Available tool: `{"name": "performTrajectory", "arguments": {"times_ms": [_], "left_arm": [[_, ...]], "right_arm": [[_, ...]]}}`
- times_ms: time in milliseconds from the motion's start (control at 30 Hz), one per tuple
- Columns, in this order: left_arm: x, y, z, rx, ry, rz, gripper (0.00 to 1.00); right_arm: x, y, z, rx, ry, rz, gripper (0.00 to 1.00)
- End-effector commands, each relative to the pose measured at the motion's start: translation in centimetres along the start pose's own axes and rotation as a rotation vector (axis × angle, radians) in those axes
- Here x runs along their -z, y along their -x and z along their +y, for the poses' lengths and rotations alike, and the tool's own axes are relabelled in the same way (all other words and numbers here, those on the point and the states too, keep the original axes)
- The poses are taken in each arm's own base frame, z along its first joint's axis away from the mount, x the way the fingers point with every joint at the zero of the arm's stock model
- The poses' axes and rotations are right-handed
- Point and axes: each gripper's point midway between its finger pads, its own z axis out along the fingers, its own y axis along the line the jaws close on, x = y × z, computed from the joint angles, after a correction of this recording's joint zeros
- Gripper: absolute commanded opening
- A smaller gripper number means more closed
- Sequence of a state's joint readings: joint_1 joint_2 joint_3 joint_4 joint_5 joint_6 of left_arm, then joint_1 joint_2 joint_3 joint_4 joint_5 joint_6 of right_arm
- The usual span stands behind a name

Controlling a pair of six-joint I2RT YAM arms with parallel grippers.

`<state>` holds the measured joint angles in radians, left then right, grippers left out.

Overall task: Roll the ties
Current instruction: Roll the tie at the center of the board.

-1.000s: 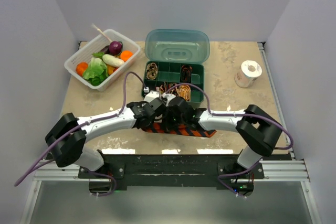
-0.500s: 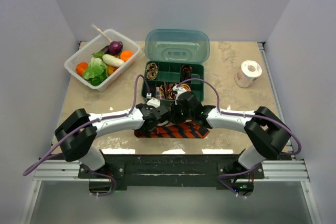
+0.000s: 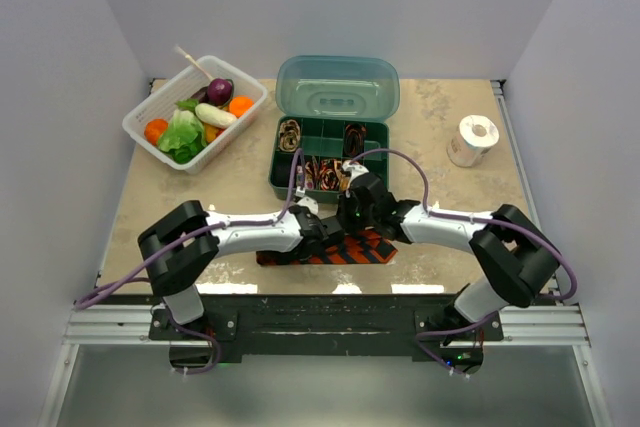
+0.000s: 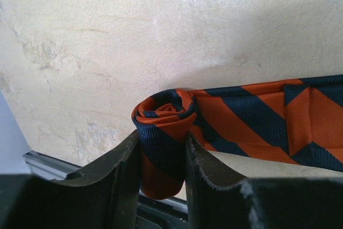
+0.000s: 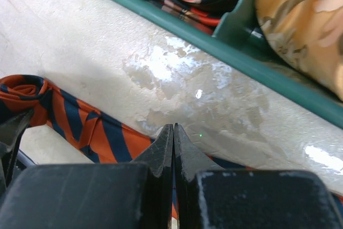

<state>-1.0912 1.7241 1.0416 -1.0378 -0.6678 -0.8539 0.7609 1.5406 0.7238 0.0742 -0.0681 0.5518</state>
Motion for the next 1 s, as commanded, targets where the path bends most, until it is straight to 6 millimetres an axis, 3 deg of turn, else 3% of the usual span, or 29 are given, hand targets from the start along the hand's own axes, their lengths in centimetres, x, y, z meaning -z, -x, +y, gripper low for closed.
{"name": "performTrajectory", "arguments": {"times_ms": [0, 167, 367, 567, 700, 967], "left_arm": [[0.4, 0.7, -1.9, 0.044, -0.033, -0.024, 0.35], [0.8, 1.7, -4.9, 0.081, -0.155, -0.045, 0.43], [1.5, 2.6, -6.5, 0.131, -0.245, -0.058, 0.54], [3.0, 3.8, -7.6, 0.196, -0.353, -0.099, 0.57], [3.7, 4.1, -7.2, 0.228, -0.374, -0.117, 0.58], [5.7, 5.8, -3.7, 0.346, -0.388, -0.205, 0.66]], "right_arm": [[0.7, 1.1, -0.4, 0.018, -0.005, -0.048, 0.00], [0.6, 1.0, -0.4, 0.017, 0.003, -0.042, 0.01], [0.5, 0.8, -0.2, 0.021, 0.016, -0.036, 0.01], [0.5, 0.6, 0.1, 0.025, 0.039, -0.030, 0.01], [0.7, 1.1, 0.6, 0.040, 0.063, -0.041, 0.01], [2.3, 2.5, 3.9, 0.055, 0.196, -0.076, 0.01]]}}
